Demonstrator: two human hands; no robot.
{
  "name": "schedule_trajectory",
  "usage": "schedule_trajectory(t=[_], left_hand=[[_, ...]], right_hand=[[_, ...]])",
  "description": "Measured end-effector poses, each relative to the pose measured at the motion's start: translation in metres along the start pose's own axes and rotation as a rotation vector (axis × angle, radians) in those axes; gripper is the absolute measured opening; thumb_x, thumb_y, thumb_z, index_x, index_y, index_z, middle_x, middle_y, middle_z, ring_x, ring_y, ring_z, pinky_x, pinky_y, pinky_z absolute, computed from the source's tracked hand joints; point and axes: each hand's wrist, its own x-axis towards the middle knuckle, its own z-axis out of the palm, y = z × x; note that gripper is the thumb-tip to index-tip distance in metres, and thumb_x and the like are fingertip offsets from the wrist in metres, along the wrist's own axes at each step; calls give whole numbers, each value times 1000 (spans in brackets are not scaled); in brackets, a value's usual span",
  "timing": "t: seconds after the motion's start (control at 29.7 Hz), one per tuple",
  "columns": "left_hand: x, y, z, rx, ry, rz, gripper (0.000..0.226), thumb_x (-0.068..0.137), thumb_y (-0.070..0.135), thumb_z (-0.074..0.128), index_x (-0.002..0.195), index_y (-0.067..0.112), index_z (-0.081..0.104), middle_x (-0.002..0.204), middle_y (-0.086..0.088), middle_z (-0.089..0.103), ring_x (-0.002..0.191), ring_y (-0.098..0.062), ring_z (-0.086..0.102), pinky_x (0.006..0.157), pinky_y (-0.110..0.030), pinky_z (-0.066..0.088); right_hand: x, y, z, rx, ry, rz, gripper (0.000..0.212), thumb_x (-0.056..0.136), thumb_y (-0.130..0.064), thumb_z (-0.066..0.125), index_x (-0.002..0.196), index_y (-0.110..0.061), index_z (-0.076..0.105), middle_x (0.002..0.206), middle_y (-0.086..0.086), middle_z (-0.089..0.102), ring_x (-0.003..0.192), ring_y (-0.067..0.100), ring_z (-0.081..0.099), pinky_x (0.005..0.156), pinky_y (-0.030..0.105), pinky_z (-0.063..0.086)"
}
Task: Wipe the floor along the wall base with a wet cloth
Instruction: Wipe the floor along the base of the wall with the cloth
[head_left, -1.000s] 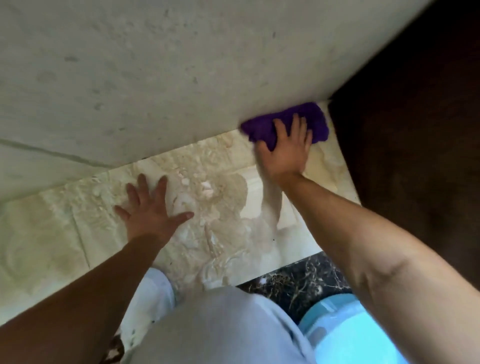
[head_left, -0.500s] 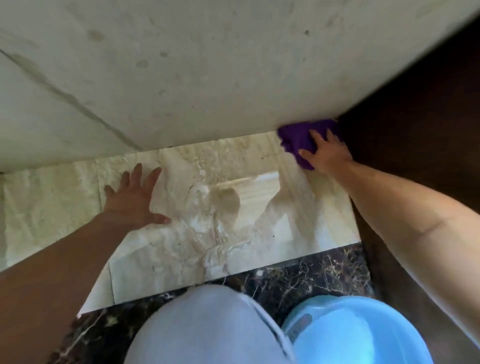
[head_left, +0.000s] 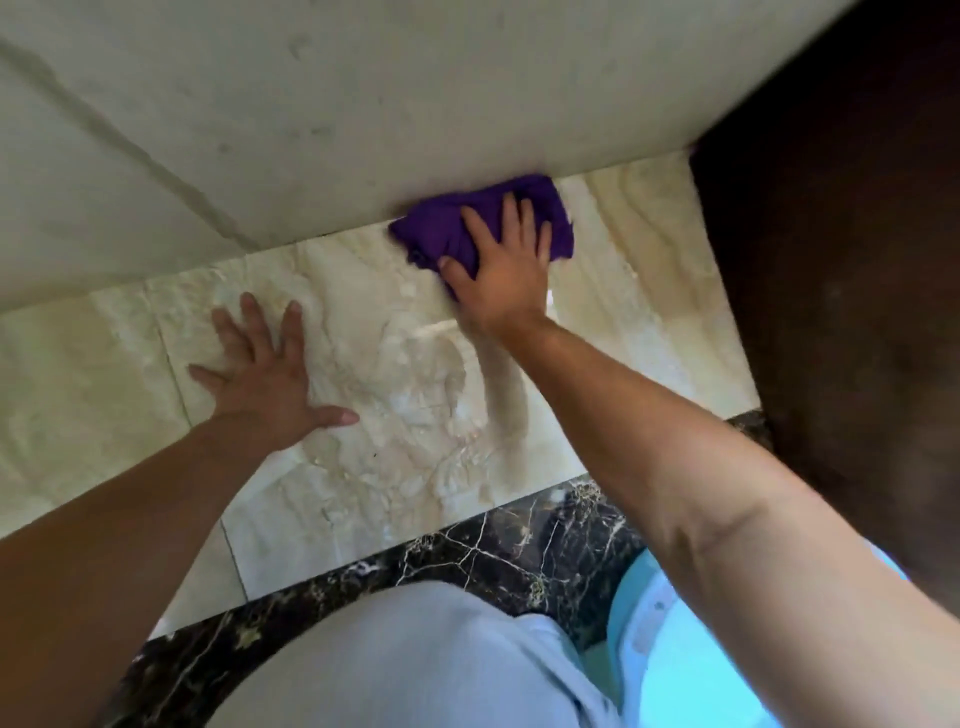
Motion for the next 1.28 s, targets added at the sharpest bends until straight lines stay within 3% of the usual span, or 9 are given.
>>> schedule_trajectory(t=[0.07,0.17,0.37,0.47,0.61,0.74,0.88,1.15,1.28], left_hand=[[-4,0,-2,-2,-3,-3,147,59,86,65,150,26,-34,154,-16,-45,144,-45,-35,108,-81,12],[-5,-5,-2,-30,6,4,147,60,85,66,149,28,-36,152,-15,-48,143,-45,-37,109,-81,10],[-2,-6,3,-16,37,32,149,59,83,69,151,27,-32,153,-16,-47,142,-46,-37,107,-81,8],[-1,-9,7,-45,45,25,148,59,82,70,152,28,-31,154,-16,-46,142,-45,-37,107,-81,7],[-1,-10,8,-71,84,29,144,60,81,71,155,30,-25,157,-13,-41,145,-42,-34,110,-80,7],[-13,-23,21,-131,173,34,128,66,81,66,159,35,-9,164,-5,-29,151,-31,-25,115,-73,6],[-17,-43,24,-98,215,26,126,65,86,61,158,37,-9,165,-4,-26,152,-31,-24,116,-72,5],[-16,-94,25,-181,146,-68,135,55,87,68,154,47,-15,162,-2,-34,150,-34,-27,107,-81,12],[-11,-96,25,-179,127,-66,137,55,85,70,151,50,-20,161,-1,-37,150,-33,-29,105,-83,14]], right_hand=[[-15,-36,10,-27,-67,-67,69,91,-64,46,153,-35,36,165,17,18,153,36,10,123,53,1],[-11,-5,-4,-70,-106,-150,71,90,-72,40,154,-41,31,166,9,19,153,30,14,123,51,5],[49,130,-77,-48,-151,453,83,89,-71,46,159,-34,20,169,10,6,155,31,4,122,59,6],[46,80,-50,16,-84,495,77,91,-57,46,158,-28,23,168,13,6,155,34,2,121,61,4],[-10,-43,11,-24,-45,102,70,91,-56,52,154,-32,34,167,15,14,154,34,6,121,58,1],[-30,-123,35,-10,-79,38,68,91,-57,48,153,-32,35,165,18,16,153,37,7,121,59,0],[-20,-64,18,-111,-90,-160,71,90,-70,41,154,-41,30,166,9,19,153,30,13,120,61,6],[17,73,-31,-149,-32,63,75,89,-75,37,153,-36,32,165,11,21,153,30,16,118,63,13],[37,118,-60,-50,-48,255,92,75,-80,37,154,-31,32,166,11,19,153,31,15,120,61,15]])
